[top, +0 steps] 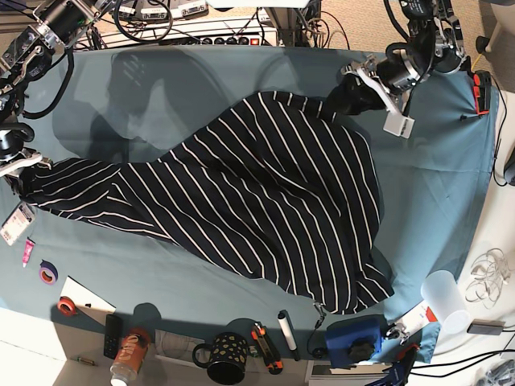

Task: Layout the t-shirt on the table in an organized manner, then fold the t-shirt properly
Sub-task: 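Pull the shirt edges apart with both grippers to flatten it, then release with left gripper and lift it off the shirt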

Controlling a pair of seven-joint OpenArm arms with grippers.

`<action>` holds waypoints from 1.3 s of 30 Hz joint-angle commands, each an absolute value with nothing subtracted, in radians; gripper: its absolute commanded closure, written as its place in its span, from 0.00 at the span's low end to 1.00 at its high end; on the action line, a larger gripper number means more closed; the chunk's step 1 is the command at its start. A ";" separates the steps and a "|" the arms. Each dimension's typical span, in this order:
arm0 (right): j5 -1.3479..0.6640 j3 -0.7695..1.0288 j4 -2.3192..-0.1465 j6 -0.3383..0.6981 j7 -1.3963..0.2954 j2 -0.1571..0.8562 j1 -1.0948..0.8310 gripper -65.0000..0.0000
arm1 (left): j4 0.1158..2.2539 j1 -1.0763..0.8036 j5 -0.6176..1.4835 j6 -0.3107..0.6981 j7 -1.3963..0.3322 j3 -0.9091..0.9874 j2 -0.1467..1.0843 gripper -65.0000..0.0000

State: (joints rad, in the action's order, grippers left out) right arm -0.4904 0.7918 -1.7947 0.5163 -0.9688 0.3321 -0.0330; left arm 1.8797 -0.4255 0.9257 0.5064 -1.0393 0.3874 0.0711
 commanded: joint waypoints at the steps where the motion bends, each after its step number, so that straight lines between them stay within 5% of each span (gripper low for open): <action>1: -0.500 0.798 -1.812 0.513 -0.945 0.357 -0.020 1.00 | 1.892 -0.417 0.941 0.514 -1.022 0.388 0.060 0.64; 14: -0.500 0.798 -1.812 0.516 -0.947 0.357 -0.020 1.00 | 1.719 -0.359 0.899 0.515 -1.021 0.389 0.033 0.64; 39: -0.500 0.798 -1.812 0.516 -0.946 0.358 -0.020 1.00 | 1.823 -0.292 0.664 0.503 -1.166 0.358 0.068 0.64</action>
State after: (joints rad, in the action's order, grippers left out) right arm -0.4904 0.7918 -1.7947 0.5186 -0.9722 0.3321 -0.0330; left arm 1.8111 -0.2886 0.6830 0.5095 -1.1595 0.3565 0.0635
